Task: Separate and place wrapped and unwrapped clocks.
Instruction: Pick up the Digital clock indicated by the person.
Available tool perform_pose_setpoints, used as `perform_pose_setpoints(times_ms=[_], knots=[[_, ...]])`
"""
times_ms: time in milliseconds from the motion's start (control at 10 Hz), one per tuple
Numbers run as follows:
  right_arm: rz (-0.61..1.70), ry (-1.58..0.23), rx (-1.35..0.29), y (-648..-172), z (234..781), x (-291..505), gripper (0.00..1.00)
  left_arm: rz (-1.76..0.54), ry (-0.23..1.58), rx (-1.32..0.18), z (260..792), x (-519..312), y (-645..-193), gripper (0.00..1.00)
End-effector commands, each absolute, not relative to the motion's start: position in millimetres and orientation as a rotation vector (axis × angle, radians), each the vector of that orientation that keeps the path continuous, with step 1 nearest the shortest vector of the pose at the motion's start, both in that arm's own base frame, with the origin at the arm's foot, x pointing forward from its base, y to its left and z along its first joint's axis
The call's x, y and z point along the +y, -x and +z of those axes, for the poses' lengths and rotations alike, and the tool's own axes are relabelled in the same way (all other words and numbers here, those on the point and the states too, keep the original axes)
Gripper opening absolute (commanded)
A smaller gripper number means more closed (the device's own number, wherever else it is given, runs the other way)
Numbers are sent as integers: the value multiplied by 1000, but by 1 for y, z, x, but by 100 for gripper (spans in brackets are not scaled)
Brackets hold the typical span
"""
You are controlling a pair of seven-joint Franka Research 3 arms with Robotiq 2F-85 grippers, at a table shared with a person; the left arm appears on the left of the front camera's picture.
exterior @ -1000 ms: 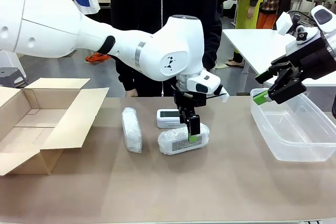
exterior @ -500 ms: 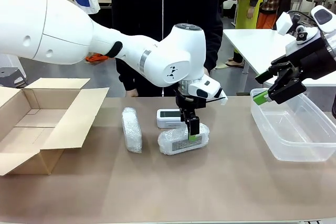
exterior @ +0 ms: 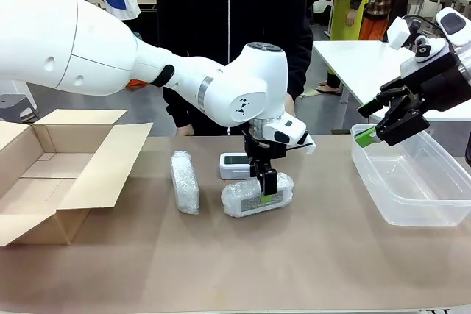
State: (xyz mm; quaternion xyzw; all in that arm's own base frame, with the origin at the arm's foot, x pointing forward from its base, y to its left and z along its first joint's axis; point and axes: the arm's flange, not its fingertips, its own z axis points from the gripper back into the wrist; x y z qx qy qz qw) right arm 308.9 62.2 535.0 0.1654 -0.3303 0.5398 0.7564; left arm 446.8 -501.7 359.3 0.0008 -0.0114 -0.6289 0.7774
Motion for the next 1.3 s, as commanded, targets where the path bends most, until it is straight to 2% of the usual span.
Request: perform_pose_setpoints(times_ms=[0, 500, 600, 800, 900, 1200], knots=[[1193, -394, -733, -313, 533, 63, 100, -1345, -3, 1, 355, -507, -448, 100], [1193, -394, -733, -313, 533, 63, 100, -1341, -15, 23, 343, -512, -451, 100], [1193, -394, -733, -313, 533, 63, 100, -1332, -16, 36, 343, -512, -452, 80], [1193, -394, -733, -313, 533, 63, 100, -1327, -3, 51, 343, -511, -452, 80], [1193, -394, -733, -313, 533, 63, 100, -1326, 2, 54, 344, -511, -453, 76], [1193, -394, -733, -313, 533, 63, 100, -1330, 29, 68, 347, -509, -452, 45]])
